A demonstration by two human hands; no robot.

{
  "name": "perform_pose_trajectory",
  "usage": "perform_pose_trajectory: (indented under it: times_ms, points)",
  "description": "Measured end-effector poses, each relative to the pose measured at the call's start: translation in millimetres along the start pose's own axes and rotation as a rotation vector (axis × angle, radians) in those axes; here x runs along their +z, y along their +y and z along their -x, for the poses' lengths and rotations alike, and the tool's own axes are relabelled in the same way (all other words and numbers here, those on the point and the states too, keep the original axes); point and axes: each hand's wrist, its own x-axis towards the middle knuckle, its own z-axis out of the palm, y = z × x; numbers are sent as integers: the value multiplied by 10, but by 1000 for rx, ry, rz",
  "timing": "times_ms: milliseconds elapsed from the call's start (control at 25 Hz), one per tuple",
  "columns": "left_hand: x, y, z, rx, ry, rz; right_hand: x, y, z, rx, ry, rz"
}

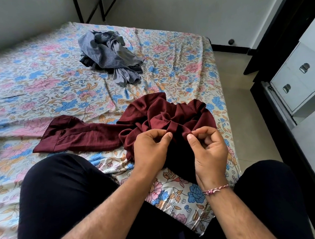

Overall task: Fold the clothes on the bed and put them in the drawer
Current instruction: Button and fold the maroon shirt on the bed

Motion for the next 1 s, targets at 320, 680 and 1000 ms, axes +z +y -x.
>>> perform_pose_trajectory:
  times_ms: [320,680,1000]
  points:
    - [57,-2,97,172,-76,-128,11,35,81,-66,-3,97]
    - [77,26,109,-4,-75,51,5,26,92,-87,3,126]
    - [100,12,133,31,-77,25,18,3,113,-78,5,91]
